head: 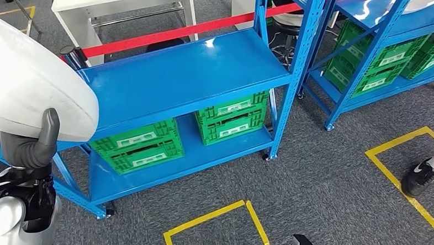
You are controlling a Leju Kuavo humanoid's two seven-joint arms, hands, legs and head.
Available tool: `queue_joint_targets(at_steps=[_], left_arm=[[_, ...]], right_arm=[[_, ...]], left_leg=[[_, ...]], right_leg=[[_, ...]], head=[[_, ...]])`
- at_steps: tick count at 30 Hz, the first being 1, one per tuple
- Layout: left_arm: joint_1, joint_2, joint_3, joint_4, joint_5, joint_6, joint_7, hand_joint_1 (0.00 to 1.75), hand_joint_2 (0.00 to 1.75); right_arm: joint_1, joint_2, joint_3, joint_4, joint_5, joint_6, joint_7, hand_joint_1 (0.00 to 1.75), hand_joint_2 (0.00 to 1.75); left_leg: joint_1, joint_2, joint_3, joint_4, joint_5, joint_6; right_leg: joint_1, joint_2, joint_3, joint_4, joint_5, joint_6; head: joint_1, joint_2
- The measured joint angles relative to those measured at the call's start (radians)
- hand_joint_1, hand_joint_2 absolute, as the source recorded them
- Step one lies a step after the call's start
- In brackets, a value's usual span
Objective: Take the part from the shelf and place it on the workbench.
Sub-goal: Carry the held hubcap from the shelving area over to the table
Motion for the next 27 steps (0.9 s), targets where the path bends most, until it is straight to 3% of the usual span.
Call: queue_joint_targets(at_steps=[1, 3, 4, 5, 7, 8, 10, 11, 12, 13, 14, 15, 16, 18, 19, 20, 22, 23, 24, 27], left_arm=[[-0.004, -0.001, -0.001, 0.006, 0.000, 0.000, 0.000, 1.75, 1.75], [-0.014, -0.004, -0.002, 0.013, 0.000, -0.001, 0.000, 1.75, 1.75], [-0.019, -0.006, -0.002, 0.016, 0.000, -0.001, -0.001, 1.75, 1.75], [-0.022, -0.007, -0.003, 0.019, 0.000, -0.001, -0.002, 1.75, 1.75], [-0.028, -0.010, -0.003, 0.026, -0.001, -0.001, -0.002, 1.75, 1.75], [-0.030, -0.012, -0.003, 0.029, -0.001, -0.002, -0.002, 1.75, 1.75], [-0.033, -0.015, -0.003, 0.034, -0.001, -0.002, -0.001, 1.75, 1.75], [-0.033, -0.017, -0.003, 0.036, -0.001, -0.002, -0.001, 1.75, 1.75], [-0.033, -0.018, -0.003, 0.038, -0.001, -0.002, -0.001, 1.75, 1.75], [-0.033, -0.018, -0.003, 0.041, -0.002, -0.002, -0.002, 1.75, 1.75], [-0.033, -0.019, -0.003, 0.043, -0.003, -0.001, -0.003, 1.75, 1.75], [-0.033, -0.018, -0.003, 0.044, -0.004, 0.000, -0.006, 1.75, 1.75], [-0.033, -0.018, -0.003, 0.043, -0.005, 0.002, -0.008, 1.75, 1.75], [-0.033, -0.016, -0.003, 0.036, -0.008, 0.007, -0.012, 1.75, 1.75], [-0.034, -0.013, -0.003, 0.030, -0.013, 0.012, -0.014, 1.75, 1.75], [-0.033, -0.009, -0.003, 0.023, -0.019, 0.017, -0.017, 1.75, 1.75], [-0.027, 0.001, -0.002, 0.009, -0.035, 0.030, -0.023, 1.75, 1.75], [-0.022, 0.008, -0.002, 0.003, -0.042, 0.035, -0.025, 1.75, 1.75], [-0.018, 0.016, 0.000, -0.004, -0.048, 0.038, -0.026, 1.75, 1.75], [-0.006, 0.039, 0.006, -0.023, -0.065, 0.048, -0.030, 1.75, 1.75]], right_arm=[[0.000, 0.000, -0.001, 0.000, -0.001, -0.001, 0.002, 0.00, 0.00], [0.000, 0.000, -0.001, 0.000, -0.002, -0.005, 0.004, 0.00, 0.00], [0.000, 0.000, -0.001, 0.000, -0.002, -0.007, 0.004, 0.00, 0.00], [0.000, 0.000, -0.001, 0.000, -0.002, -0.008, 0.004, 0.00, 0.00], [0.003, 0.000, -0.002, 0.000, -0.002, -0.010, 0.005, 0.00, 0.00], [0.004, 0.001, -0.002, 0.000, -0.002, -0.010, 0.006, 0.00, 0.00], [0.005, 0.002, -0.002, 0.000, -0.003, -0.009, 0.007, 0.00, 0.00], [0.005, 0.002, -0.002, 0.000, -0.003, -0.009, 0.006, 0.00, 0.00], [0.004, 0.002, -0.002, 0.000, -0.003, -0.009, 0.005, 0.00, 0.00], [0.004, 0.002, -0.002, 0.000, -0.003, -0.009, 0.004, 0.00, 0.00], [0.004, 0.002, -0.002, 0.000, -0.004, -0.009, 0.001, 0.00, 0.00], [0.004, 0.002, -0.002, 0.000, -0.004, -0.008, -0.003, 0.00, 0.00], [0.004, 0.002, -0.002, 0.000, -0.003, -0.008, -0.006, 0.00, 0.00], [0.001, 0.002, -0.002, 0.000, -0.002, -0.008, -0.011, 0.00, 0.00], [0.001, 0.002, -0.003, 0.000, -0.002, -0.008, -0.013, 0.00, 0.00], [0.000, 0.003, -0.003, 0.000, -0.002, -0.006, -0.014, 0.00, 0.00], [0.002, 0.006, -0.006, 0.000, -0.005, -0.004, -0.016, 0.00, 0.00], [0.002, 0.008, -0.008, 0.000, -0.006, -0.003, -0.016, 0.00, 0.00], [0.003, 0.010, -0.012, 0.000, -0.009, -0.002, -0.016, 0.00, 0.00], [0.006, 0.014, -0.027, 0.000, -0.025, -0.007, -0.015, 0.00, 0.00]], left_leg=[[0.003, 0.000, 0.050, -0.057, 0.022, -0.002], [0.001, -0.001, 0.160, -0.205, 0.010, 0.005], [-0.002, -0.002, 0.192, -0.257, -0.007, 0.012], [-0.006, -0.003, 0.203, -0.282, -0.018, 0.022], [-0.008, 0.000, 0.186, -0.285, -0.003, 0.043], [-0.008, 0.002, 0.174, -0.286, 0.009, 0.055], [-0.005, 0.006, 0.145, -0.288, 0.039, 0.070], [-0.006, 0.006, 0.129, -0.286, 0.053, 0.073], [-0.008, 0.006, 0.111, -0.284, 0.066, 0.074], [-0.009, 0.006, 0.093, -0.280, 0.078, 0.074], [-0.010, 0.006, 0.074, -0.275, 0.089, 0.072], [-0.011, 0.006, 0.056, -0.269, 0.098, 0.070], [-0.011, 0.006, 0.040, -0.262, 0.107, 0.068], [-0.013, 0.006, 0.016, -0.249, 0.121, 0.059], [-0.014, 0.006, 0.011, -0.246, 0.128, 0.053], [-0.014, 0.007, 0.008, -0.246, 0.135, 0.047], [-0.013, 0.006, 0.005, -0.250, 0.148, 0.035], [-0.012, 0.005, -0.002, -0.244, 0.136, 0.029], [-0.012, 0.003, -0.014, -0.222, 0.104, 0.024], [-0.008, 0.002, -0.055, -0.052, -0.041, 0.011]], right_leg=[[-0.001, 0.000, -0.014, 0.003, 0.010, 0.004], [-0.002, 0.000, -0.031, 0.009, 0.029, 0.017], [-0.002, 0.000, -0.034, 0.009, 0.039, 0.024], [-0.002, 0.001, -0.035, 0.007, 0.050, 0.031], [-0.005, 0.002, -0.040, 0.002, 0.061, 0.045], [-0.007, 0.003, -0.050, 0.015, 0.040, 0.051], [-0.008, 0.005, -0.081, 0.098, -0.055, 0.057], [-0.007, 0.006, -0.098, 0.166, -0.109, 0.059], [-0.007, 0.006, -0.110, 0.232, -0.143, 0.061], [-0.006, 0.006, -0.113, 0.283, -0.151, 0.062], [-0.006, 0.006, -0.100, 0.302, -0.137, 0.061], [-0.005, 0.006, -0.070, 0.286, -0.111, 0.058], [-0.004, 0.006, -0.021, 0.236, -0.090, 0.054], [0.001, 0.007, 0.085, 0.098, -0.102, 0.044], [0.004, 0.008, 0.118, 0.048, -0.118, 0.038], [0.007, 0.009, 0.131, 0.021, -0.130, 0.031], [0.006, 0.007, 0.122, 0.012, -0.116, 0.017], [0.004, 0.005, 0.112, 0.010, -0.103, 0.008], [0.001, 0.003, 0.100, 0.007, -0.089, 0.001], [0.000, 0.000, 0.052, 0.006, -0.050, -0.007]], head=[[0.000, 0.000], [0.000, 0.000], [0.000, 0.000], [0.000, 0.000], [-0.003, 0.000], [-0.003, 0.000], [-0.001, 0.000], [0.001, 0.000], [0.002, 0.000], [0.002, 0.000], [0.003, 0.000], [0.003, 0.000], [0.003, 0.000], [0.003, 0.000], [0.004, 0.000], [0.005, 0.000], [0.005, 0.000], [0.005, 0.000], [0.003, 0.000], [-0.002, 0.000]])
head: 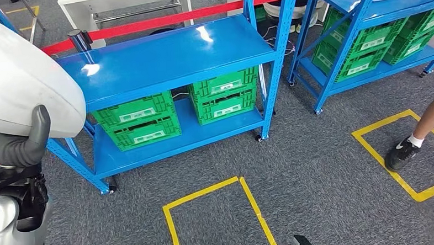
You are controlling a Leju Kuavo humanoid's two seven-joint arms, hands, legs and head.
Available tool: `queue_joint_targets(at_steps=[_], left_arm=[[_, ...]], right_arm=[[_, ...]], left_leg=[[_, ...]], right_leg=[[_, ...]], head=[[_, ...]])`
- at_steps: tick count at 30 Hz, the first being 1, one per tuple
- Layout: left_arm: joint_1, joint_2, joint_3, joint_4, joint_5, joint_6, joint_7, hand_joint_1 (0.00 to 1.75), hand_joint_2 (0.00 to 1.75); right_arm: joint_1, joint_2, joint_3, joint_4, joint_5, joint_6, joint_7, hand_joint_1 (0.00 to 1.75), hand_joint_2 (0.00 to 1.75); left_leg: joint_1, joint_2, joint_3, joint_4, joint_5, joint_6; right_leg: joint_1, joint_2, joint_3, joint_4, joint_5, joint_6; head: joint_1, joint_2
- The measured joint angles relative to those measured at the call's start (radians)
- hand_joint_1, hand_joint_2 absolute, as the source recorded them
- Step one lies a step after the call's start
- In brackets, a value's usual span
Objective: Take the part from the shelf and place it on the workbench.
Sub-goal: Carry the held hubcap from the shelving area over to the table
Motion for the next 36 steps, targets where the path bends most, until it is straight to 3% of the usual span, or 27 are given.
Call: queue_joint_targets(at_steps=[1, 3, 4, 5, 7, 8, 9, 11, 12, 13, 15, 16, 17, 18, 19, 20, 22, 24, 26, 27, 28, 30, 31, 32, 34, 35, 36], left_arm=[[0.006, 0.005, 0.002, -0.006, -0.003, 0.004, -0.002, 1.75, 1.75], [0.020, 0.015, 0.007, -0.018, -0.007, 0.010, -0.008, 1.75, 1.75], [0.028, 0.020, 0.009, -0.025, -0.009, 0.012, -0.011, 1.75, 1.75], [0.035, 0.024, 0.011, -0.033, -0.012, 0.016, -0.015, 1.75, 1.75], [0.052, 0.032, 0.013, -0.049, -0.018, 0.028, -0.031, 1.75, 1.75], [0.061, 0.035, 0.015, -0.057, -0.020, 0.034, -0.040, 1.75, 1.75], [0.071, 0.038, 0.018, -0.062, -0.020, 0.039, -0.048, 1.75, 1.75], [0.095, 0.042, 0.022, -0.072, -0.020, 0.047, -0.053, 1.75, 1.75], [0.108, 0.042, 0.024, -0.078, -0.021, 0.050, -0.054, 1.75, 1.75], [0.123, 0.042, 0.027, -0.086, -0.024, 0.054, -0.054, 1.75, 1.75], [0.157, 0.042, 0.038, -0.105, -0.032, 0.062, -0.057, 1.75, 1.75], [0.175, 0.043, 0.045, -0.114, -0.033, 0.063, -0.059, 1.75, 1.75], [0.193, 0.044, 0.054, -0.123, -0.029, 0.061, -0.062, 1.75, 1.75], [0.210, 0.046, 0.062, -0.131, -0.021, 0.056, -0.063, 1.75, 1.75], [0.225, 0.049, 0.071, -0.139, -0.012, 0.050, -0.064, 1.75, 1.75], [0.239, 0.051, 0.080, -0.146, -0.005, 0.045, -0.064, 1.75, 1.75], [0.260, 0.057, 0.097, -0.158, 0.003, 0.039, -0.066, 1.75, 1.75], [0.270, 0.060, 0.111, -0.166, 0.017, 0.025, -0.062, 1.75, 1.75], [0.276, 0.059, 0.121, -0.167, 0.037, -0.002, -0.052, 1.75, 1.75], [0.279, 0.059, 0.124, -0.167, 0.044, -0.013, -0.045, 1.75, 1.75], [0.280, 0.058, 0.125, -0.166, 0.047, -0.021, -0.039, 1.75, 1.75], [0.279, 0.057, 0.126, -0.164, 0.042, -0.027, -0.031, 1.75, 1.75], [0.279, 0.056, 0.127, -0.162, 0.038, -0.029, -0.029, 1.75, 1.75], [0.279, 0.055, 0.127, -0.159, 0.035, -0.029, -0.028, 1.75, 1.75], [0.275, 0.054, 0.127, -0.154, 0.033, -0.030, -0.027, 1.75, 1.75], [0.271, 0.053, 0.128, -0.153, 0.033, -0.031, -0.027, 1.75, 1.75], [0.264, 0.053, 0.129, -0.153, 0.033, -0.032, -0.027, 1.75, 1.75]], right_arm=[[0.001, 0.001, -0.005, 0.000, -0.005, -0.002, -0.001, 0.00, 0.00], [0.002, 0.004, -0.016, 0.000, -0.011, -0.005, -0.003, 0.00, 0.00], [0.002, 0.006, -0.020, 0.000, -0.012, -0.005, -0.004, 0.00, 0.00], [0.003, 0.008, -0.024, 0.000, -0.014, -0.006, -0.004, 0.00, 0.00], [0.004, 0.010, -0.031, 0.000, -0.019, -0.006, -0.010, 0.00, 0.00], [0.004, 0.010, -0.036, 0.000, -0.023, -0.005, -0.015, 0.00, 0.00], [0.005, 0.010, -0.040, 0.000, -0.024, -0.004, -0.021, 0.00, 0.00], [0.009, 0.010, -0.046, 0.000, -0.017, 0.000, -0.026, 0.00, 0.00], [0.011, 0.011, -0.046, 0.000, -0.010, 0.004, -0.026, 0.00, 0.00], [0.014, 0.011, -0.046, 0.000, -0.002, 0.009, -0.025, 0.00, 0.00], [0.015, 0.011, -0.046, 0.000, 0.013, 0.022, -0.026, 0.00, 0.00], [0.015, 0.011, -0.046, 0.000, 0.021, 0.027, -0.027, 0.00, 0.00], [0.014, 0.010, -0.045, 0.000, 0.030, 0.031, -0.026, 0.00, 0.00], [0.014, 0.008, -0.045, 0.000, 0.037, 0.033, -0.025, 0.00, 0.00], [0.014, 0.006, -0.044, 0.000, 0.043, 0.034, -0.023, 0.00, 0.00], [0.013, 0.004, -0.043, 0.000, 0.047, 0.035, -0.023, 0.00, 0.00], [0.009, 0.000, -0.042, 0.000, 0.048, 0.038, -0.029, 0.00, 0.00], [0.004, -0.002, -0.042, -0.001, 0.046, 0.039, -0.034, 0.00, 0.00], [0.002, -0.002, -0.042, 0.000, 0.046, 0.036, -0.028, 0.00, 0.00], [0.002, -0.001, -0.042, 0.000, 0.047, 0.034, -0.021, 0.00, 0.00], [0.002, -0.001, -0.042, 0.000, 0.047, 0.031, -0.014, 0.00, 0.00], [0.001, -0.001, -0.042, 0.000, 0.042, 0.029, -0.006, 0.00, 0.00], [0.001, -0.001, -0.042, 0.000, 0.038, 0.028, -0.006, 0.00, 0.00], [0.001, 0.000, -0.042, 0.000, 0.033, 0.028, -0.007, 0.00, 0.00], [0.001, 0.002, -0.042, 0.000, 0.026, 0.028, -0.012, 0.00, 0.00], [0.001, 0.003, -0.042, 0.000, 0.025, 0.028, -0.014, 0.00, 0.00], [0.001, 0.005, -0.042, 0.000, 0.026, 0.028, -0.014, 0.00, 0.00]], left_leg=[[0.001, 0.000, -0.003, 0.054, -0.016, -0.003], [0.001, 0.000, 0.030, 0.078, 0.020, -0.003], [0.001, 0.000, 0.072, 0.038, 0.048, -0.001], [0.001, 0.000, 0.130, -0.032, 0.057, 0.003], [-0.004, -0.001, 0.236, -0.181, 0.035, 0.014], [-0.006, -0.001, 0.261, -0.224, 0.019, 0.021], [-0.009, -0.001, 0.266, -0.240, 0.017, 0.027], [-0.008, 0.001, 0.247, -0.240, 0.038, 0.045], [-0.007, 0.002, 0.235, -0.241, 0.052, 0.054], [-0.004, 0.004, 0.220, -0.243, 0.066, 0.061], [-0.005, 0.006, 0.188, -0.241, 0.093, 0.067], [-0.005, 0.006, 0.170, -0.239, 0.107, 0.066], [-0.006, 0.007, 0.152, -0.235, 0.120, 0.066], [-0.006, 0.007, 0.132, -0.230, 0.132, 0.064], [-0.006, 0.007, 0.112, -0.225, 0.143, 0.061], [-0.006, 0.007, 0.094, -0.217, 0.152, 0.058], [-0.008, 0.007, 0.067, -0.204, 0.169, 0.048], [-0.008, 0.007, 0.057, -0.203, 0.188, 0.036], [-0.004, 0.006, 0.052, -0.207, 0.200, 0.023], [-0.002, 0.005, 0.045, -0.195, 0.181, 0.017], [0.000, 0.004, 0.033, -0.165, 0.143, 0.012], [0.003, 0.003, 0.003, -0.054, 0.037, 0.003], [0.004, 0.003, -0.006, 0.009, 0.003, -0.001], [0.004, 0.003, -0.006, 0.056, -0.007, -0.003], [0.004, 0.003, 0.039, 0.062, 0.035, -0.003], [0.004, 0.003, 0.086, 0.016, 0.060, 0.000], [0.003, 0.002, 0.145, -0.056, 0.064, 0.004]], right_leg=[[0.000, -0.001, -0.016, 0.001, 0.013, 0.000], [0.000, -0.001, -0.048, 0.002, 0.038, 0.003], [0.000, -0.001, -0.063, 0.003, 0.049, 0.006], [0.001, -0.001, -0.075, 0.005, 0.060, 0.009], [0.003, -0.001, -0.086, 0.006, 0.081, 0.018], [0.002, -0.001, -0.087, 0.004, 0.091, 0.024], [0.002, -0.001, -0.087, -0.001, 0.102, 0.031], [-0.001, 0.001, -0.093, -0.003, 0.106, 0.045], [-0.001, 0.002, -0.102, 0.013, 0.079, 0.050], [-0.002, 0.004, -0.115, 0.049, 0.032, 0.054], [-0.002, 0.004, -0.145, 0.174, -0.080, 0.060], [-0.002, 0.005, -0.152, 0.238, -0.108, 0.061], [-0.002, 0.005, -0.151, 0.284, -0.110, 0.062], [-0.002, 0.005, -0.135, 0.300, -0.089, 0.062], [-0.002, 0.005, -0.101, 0.280, -0.060, 0.060], [-0.002, 0.005, -0.049, 0.227, -0.042, 0.056], [0.002, 0.006, 0.064, 0.077, -0.064, 0.046], [0.008, 0.007, 0.108, -0.005, -0.096, 0.036], [0.009, 0.004, 0.095, -0.013, -0.079, 0.021], [0.009, 0.001, 0.086, -0.015, -0.067, 0.013], [0.007, -0.002, 0.074, -0.017, -0.053, 0.005], [0.006, -0.005, 0.044, -0.017, -0.028, -0.002], [0.007, -0.005, 0.027, -0.015, -0.014, -0.002], [0.007, -0.005, 0.009, -0.013, -0.001, -0.001], [0.006, -0.005, -0.027, -0.008, 0.026, 0.003], [0.006, -0.005, -0.043, -0.005, 0.038, 0.007], [0.007, -0.005, -0.057, -0.002, 0.049, 0.011]], head=[[0.000, 0.000], [0.000, 0.000], [0.000, 0.000], [0.000, 0.000], [0.001, 0.000], [0.000, 0.000], [-0.002, 0.000], [-0.008, 0.000], [-0.007, 0.000], [-0.006, 0.000], [-0.001, 0.000], [0.000, 0.000], [0.001, 0.000], [0.001, 0.000], [0.002, 0.000], [0.003, 0.000], [0.004, 0.000], [0.006, 0.000], [0.006, 0.000], [0.005, 0.000], [0.004, 0.000], [0.001, 0.000], [0.001, 0.000], [0.001, 0.000], [0.000, 0.000], [0.001, 0.000], [0.001, 0.000]])
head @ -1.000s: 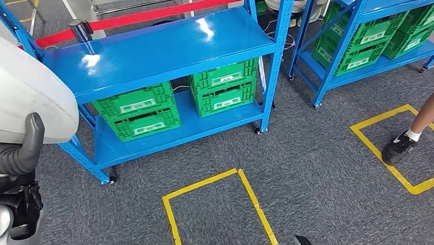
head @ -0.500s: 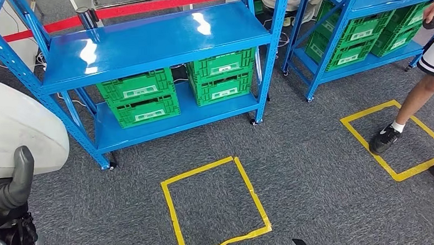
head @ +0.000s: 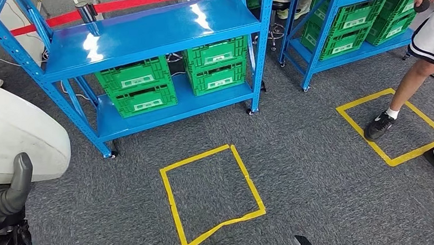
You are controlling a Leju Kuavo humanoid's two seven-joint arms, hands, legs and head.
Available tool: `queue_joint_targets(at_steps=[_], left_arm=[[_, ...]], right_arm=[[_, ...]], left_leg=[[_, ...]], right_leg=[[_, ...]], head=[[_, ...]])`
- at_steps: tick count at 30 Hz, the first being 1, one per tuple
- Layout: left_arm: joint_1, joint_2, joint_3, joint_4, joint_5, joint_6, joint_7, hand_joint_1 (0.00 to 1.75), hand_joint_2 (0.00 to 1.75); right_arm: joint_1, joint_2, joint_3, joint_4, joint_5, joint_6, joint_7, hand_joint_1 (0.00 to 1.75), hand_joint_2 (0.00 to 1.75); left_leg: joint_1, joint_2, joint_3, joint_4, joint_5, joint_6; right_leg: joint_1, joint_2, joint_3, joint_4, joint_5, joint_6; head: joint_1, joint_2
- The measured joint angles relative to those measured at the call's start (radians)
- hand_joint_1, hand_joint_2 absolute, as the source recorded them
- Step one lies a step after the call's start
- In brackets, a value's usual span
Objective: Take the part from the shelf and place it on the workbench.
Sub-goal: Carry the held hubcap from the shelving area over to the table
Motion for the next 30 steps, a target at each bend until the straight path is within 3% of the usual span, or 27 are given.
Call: queue_joint_targets(at_steps=[2, 3, 5, 6, 8, 10, 11, 12, 13, 14, 15, 17, 18, 20, 21, 23, 25, 26, 27, 28, 30], left_arm=[[-0.014, -0.001, 0.003, 0.000, 0.000, -0.001, 0.001, 1.75, 1.75], [-0.019, -0.002, 0.005, 0.000, -0.002, -0.001, 0.002, 1.75, 1.75], [-0.020, -0.002, 0.009, 0.003, -0.012, -0.001, 0.002, 1.75, 1.75], [-0.020, -0.002, 0.010, 0.005, -0.020, 0.000, 0.000, 1.75, 1.75], [-0.021, -0.003, 0.010, 0.007, -0.034, 0.001, -0.006, 1.75, 1.75], [-0.021, -0.004, 0.010, 0.009, -0.043, 0.004, -0.007, 1.75, 1.75], [-0.021, -0.005, 0.010, 0.011, -0.048, 0.006, -0.006, 1.75, 1.75], [-0.021, -0.005, 0.010, 0.012, -0.054, 0.010, -0.004, 1.75, 1.75], [-0.022, -0.006, 0.010, 0.014, -0.061, 0.014, -0.002, 1.75, 1.75], [-0.022, -0.006, 0.010, 0.014, -0.068, 0.019, -0.001, 1.75, 1.75], [-0.022, -0.007, 0.010, 0.014, -0.074, 0.023, -0.001, 1.75, 1.75], [-0.023, -0.006, 0.010, 0.013, -0.081, 0.027, -0.007, 1.75, 1.75], [-0.024, -0.006, 0.010, 0.012, -0.083, 0.027, -0.012, 1.75, 1.75], [-0.027, -0.007, 0.010, 0.015, -0.085, 0.027, -0.022, 1.75, 1.75], [-0.027, -0.007, 0.010, 0.016, -0.086, 0.028, -0.025, 1.75, 1.75], [-0.027, -0.007, 0.011, 0.021, -0.086, 0.029, -0.030, 1.75, 1.75], [-0.023, -0.007, 0.011, 0.024, -0.085, 0.032, -0.034, 1.75, 1.75], [-0.020, -0.007, 0.012, 0.025, -0.084, 0.033, -0.037, 1.75, 1.75], [-0.016, -0.007, 0.012, 0.025, -0.083, 0.034, -0.038, 1.75, 1.75], [-0.014, -0.008, 0.012, 0.026, -0.082, 0.035, -0.038, 1.75, 1.75], [-0.013, -0.008, 0.012, 0.027, -0.080, 0.035, -0.037, 1.75, 1.75]], right_arm=[[-0.001, 0.002, 0.000, 0.000, 0.005, 0.002, 0.002, 0.00, 0.00], [-0.001, 0.002, 0.000, 0.000, 0.006, 0.002, 0.003, 0.00, 0.00], [0.001, 0.003, 0.000, 0.000, 0.004, 0.003, 0.000, 0.00, 0.00], [0.002, 0.003, 0.000, 0.000, 0.003, 0.003, -0.002, 0.00, 0.00], [0.004, 0.004, 0.000, 0.000, 0.003, 0.003, -0.007, 0.00, 0.00], [0.004, 0.005, 0.000, 0.000, 0.008, 0.003, -0.008, 0.00, 0.00], [0.003, 0.005, 0.000, 0.000, 0.012, 0.003, -0.006, 0.00, 0.00], [0.002, 0.005, 0.000, 0.000, 0.014, 0.002, -0.004, 0.00, 0.00], [0.002, 0.005, 0.000, 0.000, 0.016, 0.001, -0.003, 0.00, 0.00], [0.001, 0.005, 0.000, 0.000, 0.016, 0.002, -0.004, 0.00, 0.00], [0.000, 0.005, 0.000, 0.000, 0.015, 0.003, -0.008, 0.00, 0.00], [-0.003, 0.005, 0.000, 0.000, 0.014, 0.006, -0.018, 0.00, 0.00], [-0.004, 0.005, 0.000, -0.001, 0.014, 0.007, -0.021, 0.00, 0.00], [-0.003, 0.006, 0.000, 0.000, 0.016, 0.007, -0.021, 0.00, 0.00], [-0.002, 0.006, 0.000, 0.000, 0.016, 0.007, -0.022, 0.00, 0.00], [-0.001, 0.007, -0.001, 0.000, 0.017, 0.010, -0.028, 0.00, 0.00], [0.000, 0.007, -0.001, 0.000, 0.020, 0.016, -0.039, 0.00, 0.00], [0.001, 0.007, -0.001, 0.000, 0.023, 0.019, -0.044, 0.00, 0.00], [0.002, 0.007, -0.001, 0.000, 0.027, 0.022, -0.049, 0.00, 0.00], [0.004, 0.007, -0.001, 0.000, 0.031, 0.024, -0.053, 0.00, 0.00], [0.005, 0.007, -0.001, 0.000, 0.035, 0.025, -0.063, 0.00, 0.00]], left_leg=[[-0.005, -0.001, 0.093, -0.136, -0.029, 0.012], [-0.008, -0.001, 0.111, -0.173, -0.044, 0.020], [-0.011, 0.001, 0.100, -0.184, -0.033, 0.039], [-0.010, 0.003, 0.089, -0.184, -0.021, 0.050], [-0.007, 0.006, 0.059, -0.185, 0.007, 0.064], [-0.008, 0.006, 0.026, -0.183, 0.035, 0.068], [-0.009, 0.006, 0.009, -0.180, 0.048, 0.068], [-0.009, 0.006, -0.009, -0.175, 0.060, 0.067], [-0.009, 0.006, -0.028, -0.170, 0.071, 0.065], [-0.009, 0.006, -0.046, -0.163, 0.080, 0.062], [-0.009, 0.006, -0.061, -0.156, 0.088, 0.058], [-0.011, 0.007, -0.079, -0.145, 0.101, 0.048], [-0.012, 0.008, -0.082, -0.143, 0.107, 0.042], [-0.010, 0.010, -0.084, -0.148, 0.119, 0.029], [-0.009, 0.008, -0.089, -0.144, 0.111, 0.023], [-0.005, 0.004, -0.110, -0.090, 0.048, 0.011], [-0.002, 0.002, -0.144, 0.032, -0.043, 0.001], [-0.001, 0.002, -0.154, 0.088, -0.066, -0.002], [0.000, 0.002, -0.152, 0.117, -0.068, -0.004], [0.000, 0.002, -0.130, 0.108, -0.053, -0.004], [0.000, 0.013, -0.036, -0.020, -0.014, 0.001]], right_leg=[[0.001, 0.000, -0.015, 0.003, 0.021, 0.010], [0.001, -0.001, -0.017, 0.001, 0.032, 0.017], [-0.002, 0.000, -0.022, -0.004, 0.048, 0.031], [-0.003, 0.001, -0.030, 0.004, 0.035, 0.037], [-0.005, 0.005, -0.057, 0.076, -0.055, 0.048], [-0.005, 0.006, -0.085, 0.206, -0.157, 0.054], [-0.005, 0.007, -0.089, 0.261, -0.172, 0.056], [-0.005, 0.007, -0.081, 0.291, -0.164, 0.056], [-0.005, 0.007, -0.054, 0.285, -0.139, 0.055], [-0.005, 0.007, -0.010, 0.244, -0.114, 0.052], [-0.004, 0.007, 0.049, 0.173, -0.108, 0.048], [0.000, 0.009, 0.147, 0.034, -0.135, 0.036], [0.003, 0.009, 0.170, -0.004, -0.152, 0.029], [0.004, 0.008, 0.166, -0.020, -0.147, 0.014], [0.003, 0.006, 0.160, -0.022, -0.139, 0.005], [-0.001, 0.002, 0.143, -0.026, -0.116, -0.008], [-0.001, 0.002, 0.121, -0.025, -0.098, -0.012], [-0.001, 0.002, 0.110, -0.024, -0.090, -0.012], [-0.001, 0.001, 0.100, -0.022, -0.084, -0.010], [-0.001, 0.000, 0.092, -0.019, -0.079, -0.009], [0.000, -0.006, 0.084, -0.014, -0.073, -0.005]], head=[[0.001, 0.000], [0.001, 0.000], [-0.001, 0.000], [-0.003, 0.000], [-0.001, 0.000], [0.003, 0.000], [0.004, 0.000], [0.004, 0.000], [0.005, 0.000], [0.005, 0.000], [0.006, 0.000], [0.006, 0.000], [0.006, 0.000], [0.007, 0.000], [0.007, 0.000], [0.004, 0.000], [0.001, 0.000], [0.000, 0.000], [0.000, 0.000], [0.000, 0.000], [0.000, 0.000]])
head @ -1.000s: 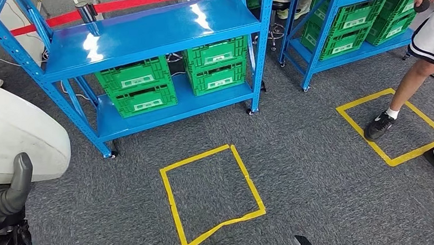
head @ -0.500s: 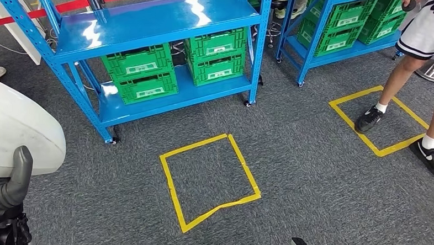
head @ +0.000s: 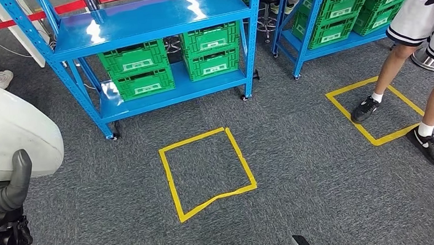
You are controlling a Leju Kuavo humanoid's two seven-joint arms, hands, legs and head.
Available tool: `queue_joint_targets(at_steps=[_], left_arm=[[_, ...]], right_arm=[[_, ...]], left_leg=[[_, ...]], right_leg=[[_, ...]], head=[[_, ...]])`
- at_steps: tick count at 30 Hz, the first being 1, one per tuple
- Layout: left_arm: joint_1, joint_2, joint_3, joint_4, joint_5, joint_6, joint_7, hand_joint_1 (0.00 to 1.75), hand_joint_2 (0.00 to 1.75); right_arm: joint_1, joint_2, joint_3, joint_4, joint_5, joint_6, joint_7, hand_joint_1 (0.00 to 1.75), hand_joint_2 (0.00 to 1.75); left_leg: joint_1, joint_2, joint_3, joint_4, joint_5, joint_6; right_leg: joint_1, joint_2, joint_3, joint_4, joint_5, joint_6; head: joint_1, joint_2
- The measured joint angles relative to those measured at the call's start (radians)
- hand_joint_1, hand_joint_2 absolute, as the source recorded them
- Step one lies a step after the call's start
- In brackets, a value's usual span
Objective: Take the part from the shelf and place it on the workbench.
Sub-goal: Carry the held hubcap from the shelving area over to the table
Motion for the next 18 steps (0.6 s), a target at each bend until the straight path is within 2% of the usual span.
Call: queue_joint_targets(at_steps=[1, 2, 3, 5, 7, 8, 10, 11, 12, 13, 14, 16, 17, 18], left_arm=[[0.000, 0.000, 0.000, 0.000, 0.000, 0.000, 0.001, 1.75, 1.75], [-0.001, -0.001, 0.001, 0.000, 0.000, 0.000, 0.003, 1.75, 1.75], [-0.001, -0.001, 0.001, 0.000, 0.000, 0.000, 0.005, 1.75, 1.75], [0.000, -0.001, 0.003, 0.001, 0.000, 0.000, 0.007, 1.75, 1.75], [-0.001, -0.003, 0.004, 0.000, 0.000, 0.000, 0.008, 1.75, 1.75], [-0.001, -0.004, 0.005, 0.001, 0.000, 0.000, 0.010, 1.75, 1.75], [-0.002, -0.007, 0.005, 0.003, 0.002, -0.004, 0.020, 1.75, 1.75], [-0.001, -0.008, 0.005, 0.006, 0.004, -0.007, 0.027, 1.75, 1.75], [-0.001, -0.010, 0.005, 0.010, 0.006, -0.010, 0.034, 1.75, 1.75], [-0.001, -0.010, 0.005, 0.014, 0.008, -0.012, 0.039, 1.75, 1.75], [-0.002, -0.011, 0.005, 0.019, 0.009, -0.014, 0.042, 1.75, 1.75], [-0.004, -0.011, 0.005, 0.027, 0.011, -0.017, 0.044, 1.75, 1.75], [-0.005, -0.010, 0.005, 0.031, 0.013, -0.020, 0.046, 1.75, 1.75], [-0.005, -0.010, 0.005, 0.034, 0.015, -0.023, 0.047, 1.75, 1.75]], right_arm=[[0.000, 0.000, 0.000, 0.000, 0.001, 0.002, -0.006, 0.00, 0.00], [0.001, 0.000, 0.000, 0.000, 0.002, 0.005, -0.011, 0.00, 0.00], [0.001, 0.000, 0.000, 0.000, 0.003, 0.008, -0.015, 0.00, 0.00], [0.002, 0.000, 0.000, 0.000, 0.004, 0.013, -0.018, 0.00, 0.00], [0.001, 0.000, 0.000, 0.000, 0.005, 0.014, -0.019, 0.00, 0.00], [0.001, 0.000, 0.000, 0.000, 0.005, 0.014, -0.019, 0.00, 0.00], [0.002, -0.001, 0.000, 0.000, 0.008, 0.012, -0.013, 0.00, 0.00], [0.002, -0.001, 0.000, 0.000, 0.010, 0.010, -0.009, 0.00, 0.00], [0.003, -0.002, 0.000, 0.000, 0.011, 0.009, -0.007, 0.00, 0.00], [0.003, -0.002, 0.000, 0.000, 0.011, 0.009, -0.007, 0.00, 0.00], [0.004, -0.003, 0.000, 0.000, 0.012, 0.010, -0.009, 0.00, 0.00], [0.004, -0.004, 0.000, 0.000, 0.016, 0.011, -0.012, 0.00, 0.00], [0.004, -0.004, 0.000, 0.000, 0.018, 0.011, -0.012, 0.00, 0.00], [0.005, -0.004, 0.000, 0.000, 0.020, 0.011, -0.011, 0.00, 0.00]], left_leg=[[-0.004, 0.011, 0.046, -0.069, 0.011, 0.006], [-0.007, 0.021, 0.076, -0.120, 0.015, 0.013], [-0.012, 0.027, 0.088, -0.145, 0.013, 0.021], [-0.014, 0.017, 0.084, -0.152, 0.018, 0.037], [-0.009, 0.003, 0.079, -0.159, 0.028, 0.052], [-0.006, -0.003, 0.076, -0.162, 0.034, 0.058], [-0.006, -0.017, 0.064, -0.159, 0.042, 0.064], [-0.006, -0.026, 0.057, -0.156, 0.045, 0.065], [-0.006, -0.035, 0.051, -0.153, 0.047, 0.064], [-0.006, -0.044, 0.047, -0.148, 0.048, 0.063], [-0.006, -0.053, 0.044, -0.144, 0.048, 0.061], [-0.007, -0.070, 0.038, -0.135, 0.048, 0.055], [-0.008, -0.078, 0.034, -0.131, 0.049, 0.050], [-0.009, -0.085, 0.029, -0.130, 0.051, 0.043]], right_leg=[[0.001, -0.003, -0.002, 0.003, 0.002, 0.003], [0.003, -0.007, -0.003, 0.005, 0.005, 0.007], [0.004, -0.011, -0.005, 0.006, 0.007, 0.012], [0.005, -0.022, -0.005, 0.005, 0.011, 0.023], [0.004, -0.018, -0.016, 0.027, -0.008, 0.035], [0.003, -0.010, -0.033, 0.068, -0.035, 0.039], [0.000, 0.007, -0.092, 0.204, -0.108, 0.045], [-0.001, 0.010, -0.119, 0.266, -0.133, 0.047], [-0.001, 0.011, -0.132, 0.298, -0.139, 0.047], [-0.001, 0.013, -0.125, 0.289, -0.124, 0.046], [-0.002, 0.017, -0.098, 0.239, -0.093, 0.044], [-0.003, 0.046, -0.023, 0.097, -0.038, 0.038], [-0.004, 0.058, 0.001, 0.048, -0.025, 0.035], [-0.004, 0.066, 0.011, 0.024, -0.023, 0.032]], head=[[0.000, 0.000], [0.000, 0.000], [0.000, 0.000], [-0.001, 0.000], [0.000, 0.000], [0.001, 0.000], [0.004, 0.000], [0.004, 0.000], [0.004, 0.000], [0.004, 0.000], [0.004, 0.000], [0.004, 0.000], [0.004, 0.000], [0.004, 0.000]])
